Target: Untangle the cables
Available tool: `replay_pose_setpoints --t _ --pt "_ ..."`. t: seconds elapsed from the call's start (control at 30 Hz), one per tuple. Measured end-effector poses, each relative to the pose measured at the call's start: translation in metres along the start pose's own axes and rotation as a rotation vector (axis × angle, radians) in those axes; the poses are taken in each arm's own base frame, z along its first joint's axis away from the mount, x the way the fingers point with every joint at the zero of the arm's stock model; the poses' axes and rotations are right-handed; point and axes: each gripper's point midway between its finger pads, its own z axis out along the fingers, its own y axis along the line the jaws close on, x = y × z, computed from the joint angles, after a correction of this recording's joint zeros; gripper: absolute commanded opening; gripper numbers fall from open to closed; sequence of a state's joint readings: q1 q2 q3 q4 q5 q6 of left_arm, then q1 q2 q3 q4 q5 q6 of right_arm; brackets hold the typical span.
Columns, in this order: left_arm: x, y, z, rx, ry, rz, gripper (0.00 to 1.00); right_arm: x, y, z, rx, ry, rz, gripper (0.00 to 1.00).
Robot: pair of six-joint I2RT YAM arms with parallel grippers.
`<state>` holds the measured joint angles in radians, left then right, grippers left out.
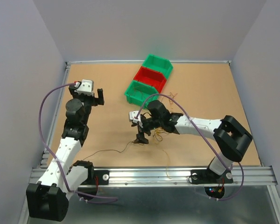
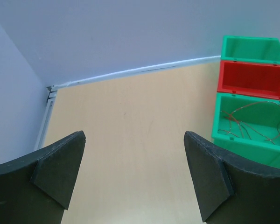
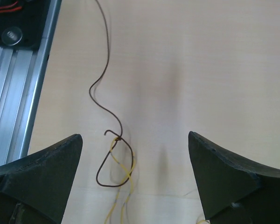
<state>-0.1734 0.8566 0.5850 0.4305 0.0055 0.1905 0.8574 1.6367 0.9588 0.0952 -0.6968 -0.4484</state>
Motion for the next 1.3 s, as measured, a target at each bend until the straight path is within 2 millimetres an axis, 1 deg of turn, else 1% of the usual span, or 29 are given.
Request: replay_pose_setpoints --t 0.07,0.1,0.13,0.17,0.2,0.3,0.4,0.47,0.5,0.57,0.6,0.7,0.83,0.93,0.97,1.0,1.03,1.07,1.1,1.17,1.2,1.23,1.27,1.3 --pt "0.002 0.007 0.001 -0.023 0.005 -0.015 0.99 0.004 0.009 0.003 -0.028 0.018 -0.020 1.00" --pt "0.005 0.014 0.003 -0.037 0.015 -0.027 0.99 0.006 0.014 0.006 -0.042 0.028 -0.037 1.00" --pt "0.009 0.018 0.004 -0.047 0.025 -0.032 0.99 0.007 0.016 0.008 -0.047 0.032 -0.041 1.00" --pt "0.010 0.018 0.005 -0.043 0.029 -0.042 0.99 0.011 0.019 0.012 -0.057 0.047 -0.044 1.00" --pt "0.016 0.024 0.007 -0.054 0.043 -0.049 0.99 0.016 0.021 0.017 -0.063 0.061 -0.045 1.00" --pt "0.025 0.030 0.009 -0.051 0.068 -0.072 0.99 0.040 0.025 0.038 -0.076 0.134 -0.026 1.00" --pt "0.027 0.031 0.010 -0.037 0.072 -0.087 0.99 0.064 0.031 0.054 -0.089 0.214 -0.003 0.94" --pt "0.026 0.030 0.010 -0.025 0.069 -0.094 0.99 0.070 0.032 0.061 -0.096 0.242 -0.009 0.78" --pt "0.026 0.029 0.010 -0.017 0.068 -0.098 0.99 0.068 0.032 0.064 -0.094 0.247 -0.014 0.64" --pt "0.026 0.031 0.010 -0.018 0.067 -0.101 0.99 0.065 0.031 0.068 -0.092 0.255 -0.030 0.44" --pt "0.026 0.031 0.009 -0.018 0.067 -0.103 0.99 0.066 0.030 0.070 -0.091 0.263 -0.034 0.29" --pt "0.026 0.032 0.009 -0.015 0.067 -0.107 0.99 0.067 0.031 0.072 -0.094 0.278 -0.036 0.01" --pt "0.026 0.030 0.009 -0.004 0.066 -0.107 0.99 0.068 0.030 0.068 -0.080 0.287 -0.044 0.01" --pt "0.026 0.027 0.010 0.015 0.066 -0.108 0.98 0.065 0.030 0.046 -0.035 0.261 -0.023 0.01" --pt "0.026 0.026 0.010 0.022 0.066 -0.107 0.98 0.061 0.028 0.038 -0.013 0.249 -0.010 0.01" --pt "0.027 0.023 0.010 0.039 0.067 -0.106 0.98 0.050 0.022 0.020 0.039 0.206 0.016 0.01" --pt "0.028 0.020 0.010 0.056 0.069 -0.103 0.98 0.041 0.009 0.003 0.107 0.150 0.044 0.01" --pt "0.028 0.017 0.010 0.075 0.069 -0.102 0.98 0.028 -0.008 -0.018 0.192 0.079 0.080 0.01" --pt "0.028 0.015 0.010 0.092 0.069 -0.100 0.98 0.020 -0.022 -0.036 0.261 0.028 0.107 0.01" --pt "0.029 0.010 0.010 0.122 0.070 -0.098 0.97 0.004 -0.059 -0.084 0.443 -0.095 0.172 0.00" --pt "0.029 0.008 0.010 0.129 0.070 -0.097 0.97 -0.003 -0.084 -0.122 0.582 -0.186 0.231 0.01" --pt "0.029 0.007 0.010 0.137 0.071 -0.095 0.97 -0.003 -0.102 -0.152 0.683 -0.262 0.288 0.01" --pt "0.030 0.006 0.011 0.146 0.073 -0.095 0.97 -0.001 -0.112 -0.175 0.754 -0.320 0.336 0.01" --pt "0.031 0.005 0.011 0.152 0.074 -0.094 0.97 0.004 -0.122 -0.204 0.838 -0.395 0.388 0.01"
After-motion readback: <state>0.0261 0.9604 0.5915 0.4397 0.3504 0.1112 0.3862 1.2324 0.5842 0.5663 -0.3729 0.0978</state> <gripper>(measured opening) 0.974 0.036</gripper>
